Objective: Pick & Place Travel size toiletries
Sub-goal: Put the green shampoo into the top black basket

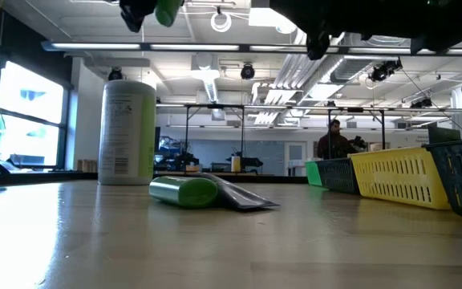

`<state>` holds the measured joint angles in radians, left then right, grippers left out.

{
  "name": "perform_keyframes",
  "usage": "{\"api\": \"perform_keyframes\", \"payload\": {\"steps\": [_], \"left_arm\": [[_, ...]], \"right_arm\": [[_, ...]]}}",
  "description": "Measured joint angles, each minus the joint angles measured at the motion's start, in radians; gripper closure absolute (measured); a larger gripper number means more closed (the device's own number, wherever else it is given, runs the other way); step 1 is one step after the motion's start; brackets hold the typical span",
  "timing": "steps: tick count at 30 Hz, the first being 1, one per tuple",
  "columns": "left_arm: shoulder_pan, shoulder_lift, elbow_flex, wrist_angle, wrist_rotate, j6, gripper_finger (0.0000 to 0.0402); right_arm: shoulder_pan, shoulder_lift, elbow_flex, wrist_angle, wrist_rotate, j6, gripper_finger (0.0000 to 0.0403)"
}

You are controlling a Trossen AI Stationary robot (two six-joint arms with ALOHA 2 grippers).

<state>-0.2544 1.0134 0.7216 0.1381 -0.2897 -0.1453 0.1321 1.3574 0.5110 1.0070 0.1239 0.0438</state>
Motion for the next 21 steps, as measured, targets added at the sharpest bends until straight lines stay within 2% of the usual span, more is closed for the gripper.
{"api": "perform_keyframes", "payload": {"steps": [8,11,15,21], "left_arm": [[0.074,0.142,0.000,0.160,0.092,0.011,0.0213],[0.095,0.180,0.000,0.205,0.131,0.010,0.0213],[0.112,0.204,0.000,0.238,0.162,0.010,0.0213],[0.111,0.210,-0.001,0.245,0.169,0.010,0.0213]], "right_arm": [[-0.017,0.074,-0.001,0.069,-0.007,0.003,0.0398],[-0.014,0.074,-0.002,0.079,-0.030,0.000,0.0381],[-0.009,0.074,0.002,0.090,-0.029,0.013,0.0323],[-0.001,0.074,0.041,0.068,-0.022,0.015,0.0197]]}}
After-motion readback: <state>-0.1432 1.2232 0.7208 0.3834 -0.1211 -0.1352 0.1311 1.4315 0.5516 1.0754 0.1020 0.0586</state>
